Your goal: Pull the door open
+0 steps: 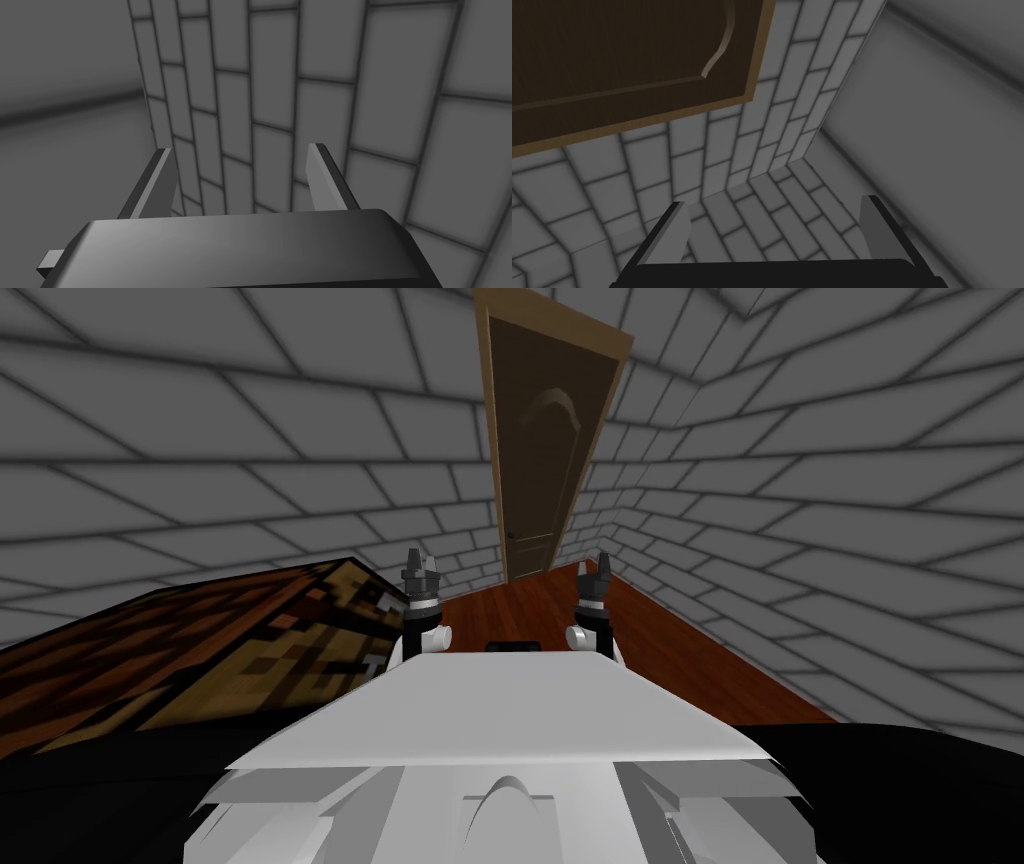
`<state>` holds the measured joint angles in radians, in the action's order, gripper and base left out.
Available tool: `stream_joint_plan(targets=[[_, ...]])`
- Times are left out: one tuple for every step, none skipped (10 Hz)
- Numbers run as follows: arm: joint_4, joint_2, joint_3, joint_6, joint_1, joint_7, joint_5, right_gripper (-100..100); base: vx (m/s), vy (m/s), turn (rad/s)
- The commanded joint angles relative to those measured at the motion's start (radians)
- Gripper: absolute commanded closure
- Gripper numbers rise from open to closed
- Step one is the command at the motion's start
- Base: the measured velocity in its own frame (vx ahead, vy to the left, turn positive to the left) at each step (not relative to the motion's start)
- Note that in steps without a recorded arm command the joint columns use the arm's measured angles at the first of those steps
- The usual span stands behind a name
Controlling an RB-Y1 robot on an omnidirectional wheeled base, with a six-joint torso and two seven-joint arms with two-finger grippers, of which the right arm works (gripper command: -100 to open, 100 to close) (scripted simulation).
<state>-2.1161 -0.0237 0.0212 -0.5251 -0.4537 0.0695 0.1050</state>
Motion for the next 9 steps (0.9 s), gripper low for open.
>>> stream_joint_plan(targets=[[0.03, -0.011, -0.006, 0.0, 0.014, -0.004, 0.004, -100, 0.081, -0.004, 0.087], [0.052, -0.017, -0.008, -0.002, 0.023, -0.006, 0.005, -100, 0.078, -0.013, 0.115], [0.078, -0.023, -0.011, -0.005, 0.034, -0.008, 0.007, -100, 0.089, -0.013, 0.109], [0.104, -0.029, -0.014, -0.007, 0.045, -0.01, 0.009, -100, 0.104, 0.0, 0.115], [0.129, -0.035, -0.017, -0.01, 0.056, -0.012, 0.011, -100, 0.099, -0.002, 0.116], [0.155, -0.041, -0.02, -0.013, 0.067, -0.014, 0.013, -100, 0.096, -0.011, 0.118], [0.181, -0.047, -0.023, -0.015, 0.078, -0.016, 0.015, -100, 0.096, -0.024, 0.103], [0.209, -0.053, -0.026, -0.018, 0.09, -0.018, 0.017, -100, 0.087, -0.024, 0.147], [0.238, -0.059, -0.03, -0.021, 0.102, -0.021, 0.019, -100, 0.084, -0.011, 0.138]])
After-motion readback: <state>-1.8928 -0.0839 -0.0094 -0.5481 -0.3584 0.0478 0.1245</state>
